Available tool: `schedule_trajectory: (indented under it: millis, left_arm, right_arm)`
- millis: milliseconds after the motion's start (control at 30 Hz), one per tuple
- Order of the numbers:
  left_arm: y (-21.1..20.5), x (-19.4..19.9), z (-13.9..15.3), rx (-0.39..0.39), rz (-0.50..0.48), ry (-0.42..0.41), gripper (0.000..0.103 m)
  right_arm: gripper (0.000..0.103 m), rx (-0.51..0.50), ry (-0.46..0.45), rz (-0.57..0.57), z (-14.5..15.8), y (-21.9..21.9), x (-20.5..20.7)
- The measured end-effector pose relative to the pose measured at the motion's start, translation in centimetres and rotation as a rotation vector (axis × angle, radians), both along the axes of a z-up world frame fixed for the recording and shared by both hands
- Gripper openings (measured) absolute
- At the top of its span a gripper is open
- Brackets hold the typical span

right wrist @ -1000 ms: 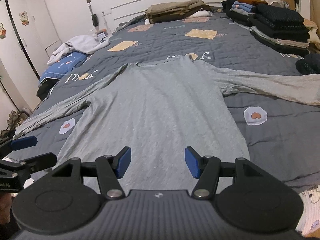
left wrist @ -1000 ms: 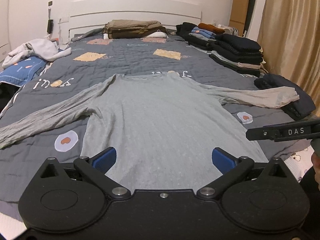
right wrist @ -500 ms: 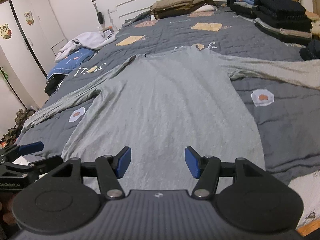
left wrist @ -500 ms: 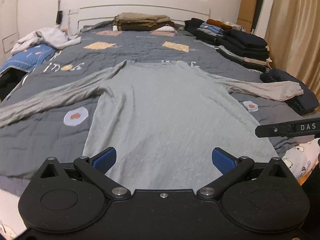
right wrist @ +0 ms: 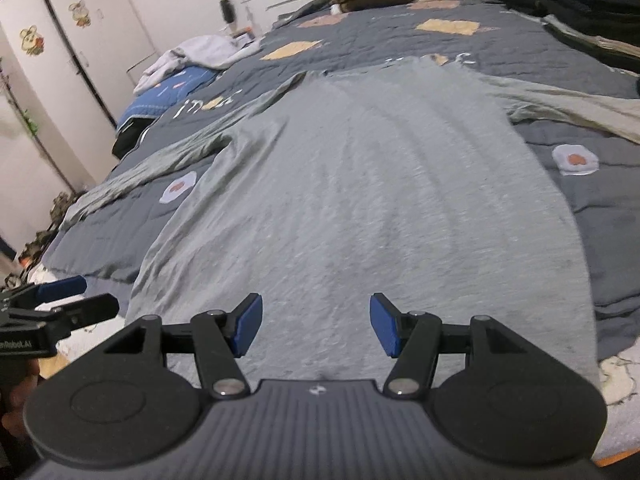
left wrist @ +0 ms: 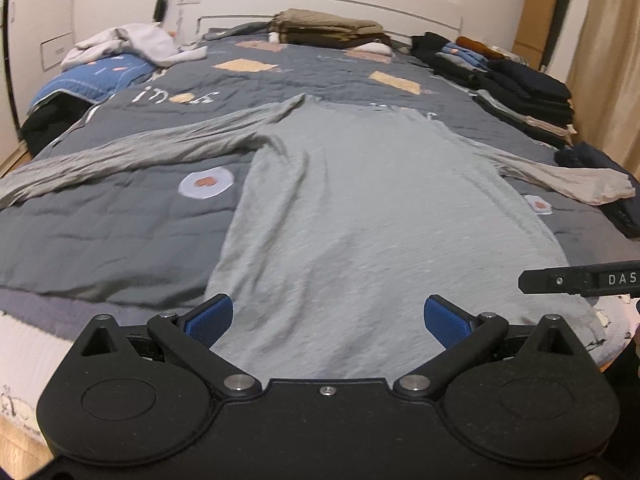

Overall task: Fold clothes
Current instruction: 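Move both open grippers along the grey shirt toward its hem, then grasp the shirt hem with the left gripper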

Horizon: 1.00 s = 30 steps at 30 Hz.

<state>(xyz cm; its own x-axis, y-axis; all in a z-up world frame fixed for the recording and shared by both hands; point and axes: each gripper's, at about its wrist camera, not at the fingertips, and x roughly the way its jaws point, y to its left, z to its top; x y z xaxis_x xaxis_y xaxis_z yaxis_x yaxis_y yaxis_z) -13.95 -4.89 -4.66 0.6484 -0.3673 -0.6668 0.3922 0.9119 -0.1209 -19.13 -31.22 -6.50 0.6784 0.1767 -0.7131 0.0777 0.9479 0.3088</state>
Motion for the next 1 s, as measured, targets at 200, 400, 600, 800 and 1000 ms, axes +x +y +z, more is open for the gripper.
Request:
schedule_trajectory:
  millis: [200,400,600,800,1000]
  left_arm:
    - [2.4,0.1,-0.7,0.007,0.047,0.018,0.103]
    - [4.9,-0.1,-1.5,0.006,0.098,0.033,0.103]
    - [6.8,-0.3,-2.4,-0.007,0.129,0.046,0.102]
    - [7.3,-0.7,-3.1,0.004,0.113,0.036,0.099]
    - [8.0,-0.7,-3.5,-0.008,0.118,0.048,0.079]
  right_arm:
    - [0.059,0.002,0.006,0.025,-0.8,1.0,0.6]
    - [0.059,0.006,0.012,0.027,-1.6,1.6,0.9]
    - [0.059,0.015,0.005,0.05,-2.3,2.5,1.3]
    - [0.059,0.028,0.011,0.051,-2.5,2.8,1.4]
    - [0.059,0.03,0.023,0.024,-2.8,2.1,0.9]
